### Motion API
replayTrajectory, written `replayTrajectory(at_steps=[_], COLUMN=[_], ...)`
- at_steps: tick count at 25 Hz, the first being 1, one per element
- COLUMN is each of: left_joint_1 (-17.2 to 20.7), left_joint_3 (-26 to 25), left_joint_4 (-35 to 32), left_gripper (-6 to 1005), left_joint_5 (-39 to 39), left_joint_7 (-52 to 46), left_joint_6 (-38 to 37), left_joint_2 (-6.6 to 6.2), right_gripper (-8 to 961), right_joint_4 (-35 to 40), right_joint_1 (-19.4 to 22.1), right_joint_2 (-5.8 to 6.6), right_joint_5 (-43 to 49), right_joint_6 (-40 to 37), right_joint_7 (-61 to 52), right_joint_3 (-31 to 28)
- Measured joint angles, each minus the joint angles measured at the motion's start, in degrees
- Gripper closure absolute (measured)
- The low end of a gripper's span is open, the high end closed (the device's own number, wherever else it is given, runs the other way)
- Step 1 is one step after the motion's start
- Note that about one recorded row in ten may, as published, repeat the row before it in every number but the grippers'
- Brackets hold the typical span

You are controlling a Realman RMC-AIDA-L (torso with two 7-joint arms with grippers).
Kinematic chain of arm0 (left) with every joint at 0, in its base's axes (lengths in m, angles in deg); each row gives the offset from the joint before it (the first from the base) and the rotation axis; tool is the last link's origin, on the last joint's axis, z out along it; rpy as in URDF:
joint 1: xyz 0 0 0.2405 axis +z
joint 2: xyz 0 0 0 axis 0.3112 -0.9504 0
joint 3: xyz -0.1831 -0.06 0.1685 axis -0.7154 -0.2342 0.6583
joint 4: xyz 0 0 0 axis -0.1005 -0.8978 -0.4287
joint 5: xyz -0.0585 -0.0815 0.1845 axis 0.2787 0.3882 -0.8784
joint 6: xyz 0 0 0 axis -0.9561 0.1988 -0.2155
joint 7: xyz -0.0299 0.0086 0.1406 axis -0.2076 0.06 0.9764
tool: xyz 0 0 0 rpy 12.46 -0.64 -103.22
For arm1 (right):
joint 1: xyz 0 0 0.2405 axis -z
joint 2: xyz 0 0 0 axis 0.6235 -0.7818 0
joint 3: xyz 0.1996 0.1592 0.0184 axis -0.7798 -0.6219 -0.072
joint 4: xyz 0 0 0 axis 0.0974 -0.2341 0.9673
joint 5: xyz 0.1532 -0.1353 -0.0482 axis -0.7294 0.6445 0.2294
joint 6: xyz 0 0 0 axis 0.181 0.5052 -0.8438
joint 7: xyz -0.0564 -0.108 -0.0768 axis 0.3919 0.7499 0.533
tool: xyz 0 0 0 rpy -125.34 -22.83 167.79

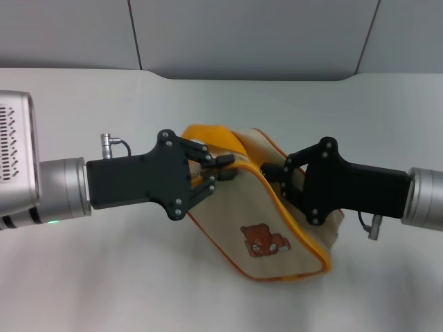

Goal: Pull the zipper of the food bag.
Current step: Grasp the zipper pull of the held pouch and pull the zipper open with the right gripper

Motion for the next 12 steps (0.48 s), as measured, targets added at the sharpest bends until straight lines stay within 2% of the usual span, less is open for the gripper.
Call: replayTrajectory(at_steps=[12], left_joint_1=[4.2], left_joint_3=[-6.7], left_joint_4=[1.8], left_gripper=[910], left_joint_5=[0.1], left_joint_7=[0.2], left_joint_6=[3.7], left_joint_2=[0.15], right_gripper=[955], right_joint_4=[4.8], right_joint_1=[6.2], right_joint_2=[0.21], right_joint_5=[2.0], right_joint_6=[-0.5], right_joint_7=[-3.5], right_joint_3=[0.1])
